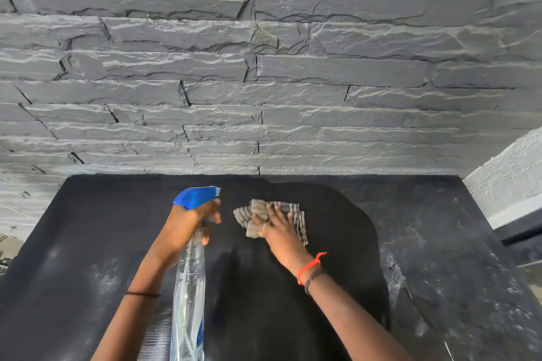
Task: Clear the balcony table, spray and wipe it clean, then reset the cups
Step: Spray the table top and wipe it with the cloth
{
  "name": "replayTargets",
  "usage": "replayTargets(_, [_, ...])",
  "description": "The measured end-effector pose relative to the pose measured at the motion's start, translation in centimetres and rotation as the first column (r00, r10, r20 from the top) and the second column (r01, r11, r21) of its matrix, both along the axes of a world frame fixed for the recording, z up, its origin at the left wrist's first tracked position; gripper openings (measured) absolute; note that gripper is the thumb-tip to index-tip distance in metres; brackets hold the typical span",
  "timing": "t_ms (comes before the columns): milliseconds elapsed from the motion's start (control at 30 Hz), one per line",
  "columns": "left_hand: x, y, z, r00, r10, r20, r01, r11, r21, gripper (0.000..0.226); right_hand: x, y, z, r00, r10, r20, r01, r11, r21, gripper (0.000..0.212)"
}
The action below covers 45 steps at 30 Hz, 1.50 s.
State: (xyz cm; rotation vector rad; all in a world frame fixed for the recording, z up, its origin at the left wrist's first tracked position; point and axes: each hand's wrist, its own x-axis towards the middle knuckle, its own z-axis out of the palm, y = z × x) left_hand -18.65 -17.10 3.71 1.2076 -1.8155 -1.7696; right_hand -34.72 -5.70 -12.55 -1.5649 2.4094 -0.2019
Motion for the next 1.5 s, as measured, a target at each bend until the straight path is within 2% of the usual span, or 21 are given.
replayTargets(67, [0.0,-0.2,0.0,1.000,0.006,-0.004,-0.006,1.000,-0.007,0.009,1.6,2.4,-0.6,0.998,0.062,0.006,-0.061,0.996,-0.066,0.055])
replayTargets(167, [0.0,-0.5,0.0,1.000,0.001,-0.024,-0.001,1.000,-0.002,0.011,0.8,6.9,-1.2,0.994,0.091,-0.062,-0.095,0.994,-0.055,0.060])
replayTargets(267, [0.1,-0.7,0.0,0.999,-0.006,-0.033,0.006,1.000,0.014,0.024,-3.4,10.3,-1.0,0.995,-0.029,-0.095,0.013,0.988,-0.157,0.070])
replayTargets(333, [0.2,-0.8,-0.1,0.999,-0.010,-0.038,0.011,1.000,0.012,0.022,-7.1,10.5,-0.8,0.992,-0.117,-0.052,0.107,0.981,-0.165,0.068])
replayTargets(433, [0.2,-0.8,-0.3,0.999,-0.013,-0.037,0.013,1.000,-0.001,0.021,-10.7,7.4,0.0,0.975,-0.196,-0.104,0.188,0.979,-0.084,0.064])
replayTargets(533, [0.3,-0.7,-0.6,1.000,-0.005,-0.023,0.005,1.000,-0.006,0.014,-10.6,2.1,0.7,0.971,-0.224,-0.083,0.223,0.975,-0.021,0.064])
replayTargets(667, [0.6,-0.7,-0.7,1.000,0.000,-0.019,0.000,1.000,0.008,0.015,-5.5,-4.5,1.4,0.995,-0.089,-0.055,0.090,0.996,0.004,0.073])
replayTargets(767, [1.0,-0.9,-0.5,1.000,0.008,-0.025,-0.007,1.000,0.019,0.025,-1.5,-8.3,1.9,0.999,0.002,-0.042,0.001,0.998,0.064,0.060])
replayTargets(833, [1.3,-1.0,-0.4,1.000,0.015,-0.020,-0.014,1.000,0.020,0.029,-0.4,-10.0,2.1,0.999,0.000,-0.033,0.004,0.993,0.120,0.057])
replayTargets(933, [1.7,-0.9,-0.3,1.000,0.023,-0.011,-0.023,1.000,0.010,0.031,-0.5,-10.5,2.2,0.999,-0.049,-0.020,0.051,0.991,0.123,0.051])
replayTargets(1167, [3.2,-0.4,-0.1,0.999,0.031,-0.013,-0.031,1.000,-0.003,0.044,-7.4,-4.2,0.4,0.950,-0.312,0.008,0.311,0.948,0.069,0.047])
replayTargets(1300, [3.6,0.7,0.1,0.999,0.027,-0.018,-0.026,0.999,0.021,0.040,-14.2,3.1,-1.6,0.898,-0.439,-0.014,0.439,0.894,0.088,0.052])
replayTargets(1400, [3.9,1.4,0.3,0.999,0.025,-0.028,-0.024,0.999,0.037,0.040,-15.9,6.6,-2.6,0.887,-0.459,-0.051,0.461,0.877,0.135,0.062])
replayTargets(1500, [4.1,2.2,0.1,1.000,0.017,-0.011,-0.017,1.000,0.025,0.025,-13.9,6.1,-2.0,0.909,-0.414,-0.056,0.418,0.900,0.126,0.068])
